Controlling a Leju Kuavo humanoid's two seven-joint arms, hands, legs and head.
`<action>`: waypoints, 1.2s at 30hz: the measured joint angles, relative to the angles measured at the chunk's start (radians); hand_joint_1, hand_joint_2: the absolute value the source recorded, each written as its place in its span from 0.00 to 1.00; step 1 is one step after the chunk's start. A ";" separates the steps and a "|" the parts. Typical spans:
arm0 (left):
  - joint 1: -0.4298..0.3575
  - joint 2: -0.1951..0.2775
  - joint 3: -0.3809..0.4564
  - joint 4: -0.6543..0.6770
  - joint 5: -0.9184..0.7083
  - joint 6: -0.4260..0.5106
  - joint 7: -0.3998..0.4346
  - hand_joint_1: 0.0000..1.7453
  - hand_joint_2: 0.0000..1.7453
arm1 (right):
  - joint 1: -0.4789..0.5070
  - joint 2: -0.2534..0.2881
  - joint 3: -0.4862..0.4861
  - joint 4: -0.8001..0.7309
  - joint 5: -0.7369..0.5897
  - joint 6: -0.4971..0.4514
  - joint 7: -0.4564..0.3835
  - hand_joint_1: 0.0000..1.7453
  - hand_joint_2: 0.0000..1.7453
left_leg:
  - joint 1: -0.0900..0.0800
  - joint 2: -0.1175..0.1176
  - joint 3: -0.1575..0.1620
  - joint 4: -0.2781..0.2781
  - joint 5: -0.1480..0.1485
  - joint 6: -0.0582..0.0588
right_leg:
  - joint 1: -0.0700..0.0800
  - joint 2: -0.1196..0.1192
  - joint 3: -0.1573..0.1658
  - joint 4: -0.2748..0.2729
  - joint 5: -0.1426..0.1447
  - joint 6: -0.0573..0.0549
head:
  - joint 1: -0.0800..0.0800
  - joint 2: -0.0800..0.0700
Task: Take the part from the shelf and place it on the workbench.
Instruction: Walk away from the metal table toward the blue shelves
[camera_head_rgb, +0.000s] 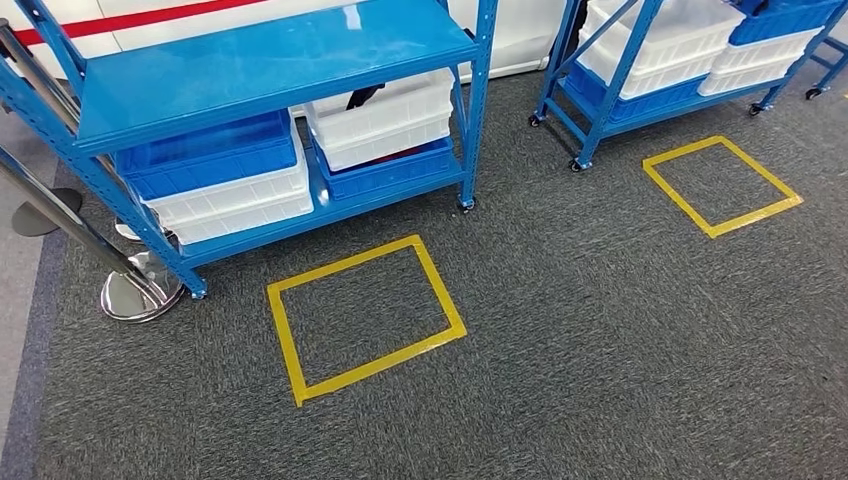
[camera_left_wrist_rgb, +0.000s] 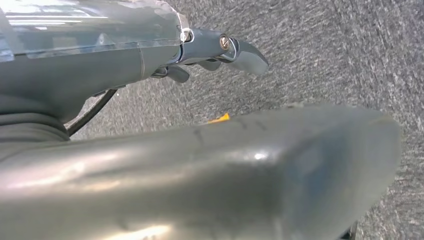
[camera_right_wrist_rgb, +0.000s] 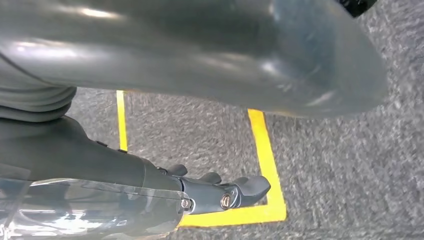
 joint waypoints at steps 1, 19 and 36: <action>0.000 0.000 0.001 0.000 0.000 0.000 0.000 0.00 0.00 | 0.000 0.000 0.000 0.000 0.000 0.000 0.000 0.00 0.00 | 0.000 0.007 -0.003 0.011 -0.009 -0.006 | -0.001 -0.007 0.002 -0.003 0.001 -0.007 | -0.001 0.000; -0.001 0.000 0.009 0.000 0.000 0.003 0.005 0.00 0.00 | 0.000 -0.001 0.000 0.000 0.003 0.001 0.001 0.00 0.00 | 0.008 0.070 0.002 -0.019 0.021 0.026 | -0.001 -0.040 -0.021 0.107 -0.096 0.026 | -0.003 0.000; -0.003 0.000 0.013 0.000 0.012 -0.007 0.006 0.00 0.00 | 0.000 0.001 -0.016 0.000 -0.003 -0.012 0.013 0.00 0.00 | 0.000 0.003 0.003 -0.007 0.005 0.037 | 0.003 0.003 0.003 -0.003 0.000 -0.003 | -0.003 0.000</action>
